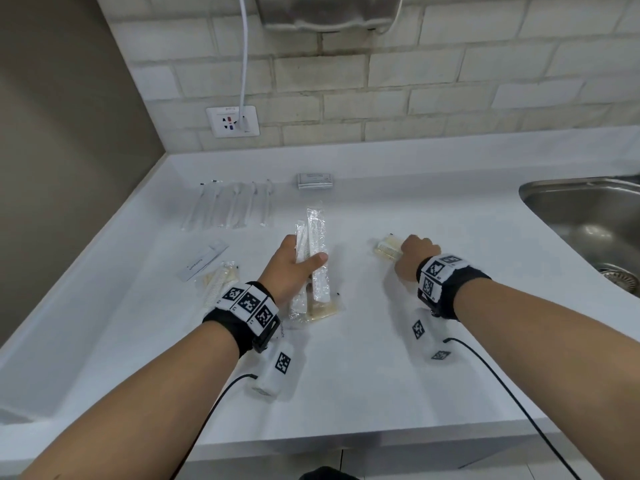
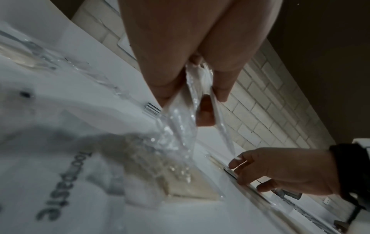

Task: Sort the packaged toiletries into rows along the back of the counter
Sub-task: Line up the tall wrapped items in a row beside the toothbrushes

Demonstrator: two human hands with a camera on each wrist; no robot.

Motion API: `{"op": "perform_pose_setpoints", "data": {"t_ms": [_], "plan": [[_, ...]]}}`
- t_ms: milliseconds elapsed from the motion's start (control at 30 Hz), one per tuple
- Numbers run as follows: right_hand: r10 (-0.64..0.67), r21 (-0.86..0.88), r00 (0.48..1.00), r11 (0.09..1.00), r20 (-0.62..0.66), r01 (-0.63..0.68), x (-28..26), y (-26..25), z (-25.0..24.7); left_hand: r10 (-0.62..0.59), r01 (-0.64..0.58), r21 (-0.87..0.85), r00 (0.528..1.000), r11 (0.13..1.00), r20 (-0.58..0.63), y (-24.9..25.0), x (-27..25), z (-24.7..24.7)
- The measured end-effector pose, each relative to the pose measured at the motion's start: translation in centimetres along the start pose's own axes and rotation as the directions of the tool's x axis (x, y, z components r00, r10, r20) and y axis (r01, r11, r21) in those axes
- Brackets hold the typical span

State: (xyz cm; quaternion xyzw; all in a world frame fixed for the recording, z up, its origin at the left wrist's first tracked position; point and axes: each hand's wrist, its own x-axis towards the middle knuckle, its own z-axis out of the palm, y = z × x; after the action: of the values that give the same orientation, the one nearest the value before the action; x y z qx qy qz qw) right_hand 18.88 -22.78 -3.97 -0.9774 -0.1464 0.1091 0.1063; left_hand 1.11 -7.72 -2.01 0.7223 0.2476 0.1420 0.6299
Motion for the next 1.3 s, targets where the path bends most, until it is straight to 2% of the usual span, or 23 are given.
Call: {"op": "perform_pose_setpoints", "data": {"t_ms": [167,300,433,500,633,733,800,867,1000,1300], "plan": [[-0.224,-0.058,0.967,0.971,0.117,0.232,-0.8,-1.4,-0.6,-0.019,0.020,0.027,0.999,0.999,-0.027,-0.8,-0.2,-0.5],[-0.348,0.083,0.924,0.937,0.161,0.339,-2.3,-4.4,0.2,-0.034,0.036,0.093,0.999,0.995,-0.029,-1.5,-0.5,-0.7],[-0.394,0.236,0.914,0.901,0.093,0.364,-3.9,-7.5,0.7,0.005,0.010,0.129,0.993,0.992,-0.121,-1.2,-1.0,-2.9],[-0.414,0.318,0.904,0.875,0.107,0.364,-4.5,-9.5,0.9,0.022,0.007,0.157,0.984,0.988,-0.179,-0.9,-1.4,-4.9],[-0.463,0.459,0.859,0.825,0.218,0.328,-6.2,-14.1,1.9,0.059,-0.013,0.165,0.958,0.986,-0.279,0.0,-2.4,-9.9],[-0.495,0.433,0.796,0.838,0.348,0.332,-7.9,-17.9,3.4,0.076,-0.013,0.180,0.934,0.984,-0.350,0.4,-3.1,-13.7],[-0.499,0.406,0.772,0.848,0.395,0.341,-9.1,-20.2,4.5,0.066,-0.003,0.157,0.915,0.988,-0.398,0.5,-3.5,-15.9],[-0.479,0.384,0.777,0.862,0.409,0.330,-10.1,-22.0,5.4,0.057,0.008,0.150,0.904,0.989,-0.424,0.5,-3.7,-17.6],[-0.425,0.327,0.820,0.893,0.384,0.310,-11.0,-24.6,6.3,0.075,0.000,0.170,0.898,0.985,-0.433,0.4,-3.7,-19.4],[-0.359,0.207,0.866,0.931,0.349,0.302,-9.4,-25.8,5.2,0.069,-0.034,0.106,0.936,0.994,-0.346,0.1,-1.8,-19.5]]}}
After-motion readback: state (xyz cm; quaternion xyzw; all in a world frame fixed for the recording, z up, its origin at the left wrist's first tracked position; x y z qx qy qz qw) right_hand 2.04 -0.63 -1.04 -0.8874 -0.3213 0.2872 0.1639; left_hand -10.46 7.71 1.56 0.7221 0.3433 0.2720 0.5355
